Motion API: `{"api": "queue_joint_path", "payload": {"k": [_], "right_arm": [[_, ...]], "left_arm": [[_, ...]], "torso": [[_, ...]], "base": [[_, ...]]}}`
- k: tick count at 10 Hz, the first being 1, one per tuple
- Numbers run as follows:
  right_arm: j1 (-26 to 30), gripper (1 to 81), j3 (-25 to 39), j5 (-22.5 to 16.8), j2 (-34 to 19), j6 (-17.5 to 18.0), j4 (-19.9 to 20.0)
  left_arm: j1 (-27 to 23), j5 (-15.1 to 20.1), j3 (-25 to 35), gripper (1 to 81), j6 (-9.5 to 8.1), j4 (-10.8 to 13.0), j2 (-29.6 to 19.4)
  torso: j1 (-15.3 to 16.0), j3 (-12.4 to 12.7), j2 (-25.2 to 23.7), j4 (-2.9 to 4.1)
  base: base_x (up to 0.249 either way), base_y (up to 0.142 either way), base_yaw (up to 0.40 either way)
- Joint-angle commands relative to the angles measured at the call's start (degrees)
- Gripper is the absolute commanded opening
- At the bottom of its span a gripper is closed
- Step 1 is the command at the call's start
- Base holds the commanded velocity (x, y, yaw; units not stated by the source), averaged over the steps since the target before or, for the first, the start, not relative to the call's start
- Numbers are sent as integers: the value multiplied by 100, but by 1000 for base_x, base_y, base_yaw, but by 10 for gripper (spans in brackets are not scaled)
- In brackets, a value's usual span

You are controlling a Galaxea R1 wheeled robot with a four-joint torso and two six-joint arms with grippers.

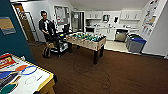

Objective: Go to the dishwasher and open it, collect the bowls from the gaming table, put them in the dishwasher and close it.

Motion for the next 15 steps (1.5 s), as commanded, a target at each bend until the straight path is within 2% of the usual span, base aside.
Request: {"api": "queue_joint_path", "payload": {"k": [1,11,12,15], "right_arm": [[312,10,-13,-481,-56,-33,-21],[311,10,-22,-473,-64,-32,-56],[312,10,-22,-481,-64,-32,-56],[321,10,-22,-473,-64,-32,-56]], "left_arm": [[-243,169,48,10,13,55,-93],[-243,169,48,10,13,28,-119],[-243,169,48,10,5,46,-119],[-243,134,48,10,13,63,-111]], "torso": [[0,0,0,0],[0,0,0,0],[0,0,0,0],[0,0,0,0]], "base": [[0,0,-378],[0,0,-378],[0,-232,0],[0,0,0]]}}
